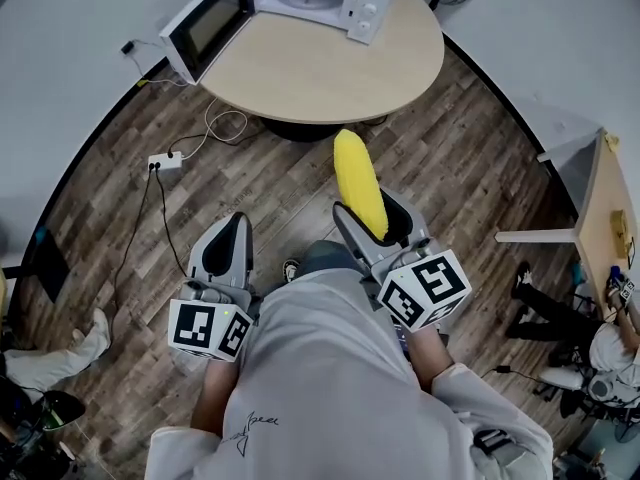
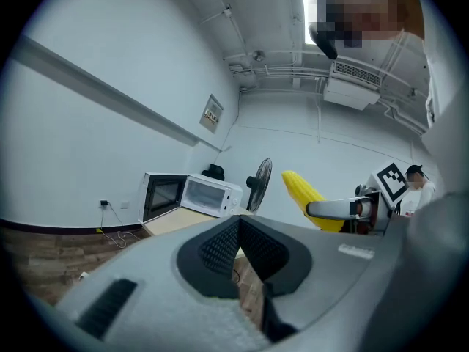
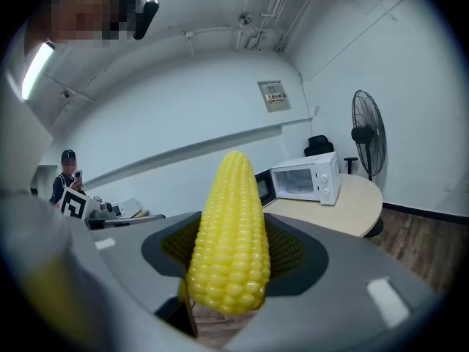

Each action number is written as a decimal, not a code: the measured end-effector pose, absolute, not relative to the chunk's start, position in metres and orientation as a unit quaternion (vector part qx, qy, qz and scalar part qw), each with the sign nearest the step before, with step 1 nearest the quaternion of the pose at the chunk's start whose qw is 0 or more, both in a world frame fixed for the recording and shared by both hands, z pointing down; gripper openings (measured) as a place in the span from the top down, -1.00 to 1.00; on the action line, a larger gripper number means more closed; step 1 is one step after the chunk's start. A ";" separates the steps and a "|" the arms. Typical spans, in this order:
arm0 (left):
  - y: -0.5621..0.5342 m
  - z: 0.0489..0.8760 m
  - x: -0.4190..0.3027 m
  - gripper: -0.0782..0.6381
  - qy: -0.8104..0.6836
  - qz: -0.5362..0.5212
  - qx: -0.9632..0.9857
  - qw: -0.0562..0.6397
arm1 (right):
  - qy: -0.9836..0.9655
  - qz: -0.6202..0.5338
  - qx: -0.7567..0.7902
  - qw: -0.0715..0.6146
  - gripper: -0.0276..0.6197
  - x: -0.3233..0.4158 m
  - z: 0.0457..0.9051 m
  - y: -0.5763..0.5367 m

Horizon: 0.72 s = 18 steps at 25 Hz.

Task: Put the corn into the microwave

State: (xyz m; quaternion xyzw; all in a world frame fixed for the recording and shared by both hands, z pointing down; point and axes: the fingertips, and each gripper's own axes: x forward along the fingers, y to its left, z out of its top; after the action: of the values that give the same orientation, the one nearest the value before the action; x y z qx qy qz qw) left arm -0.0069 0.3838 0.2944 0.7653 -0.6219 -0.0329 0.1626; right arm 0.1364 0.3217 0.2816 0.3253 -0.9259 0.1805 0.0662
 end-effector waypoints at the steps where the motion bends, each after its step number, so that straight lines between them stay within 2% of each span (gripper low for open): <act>1: 0.382 0.296 -0.009 0.80 -0.622 -0.034 0.765 0.165 | -0.926 0.181 0.323 0.068 0.10 0.133 0.282 0.320; 18: 0.283 0.298 -0.062 0.80 -0.620 -0.017 0.767 0.165 | -0.930 0.186 0.309 0.072 0.10 0.072 0.298 0.220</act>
State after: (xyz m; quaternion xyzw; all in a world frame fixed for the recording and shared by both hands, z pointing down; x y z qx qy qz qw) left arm -0.0625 0.2835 0.2985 0.7672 -0.6196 -0.0167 0.1649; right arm 0.0721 0.2198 0.2980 0.3092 -0.9298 0.1860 0.0723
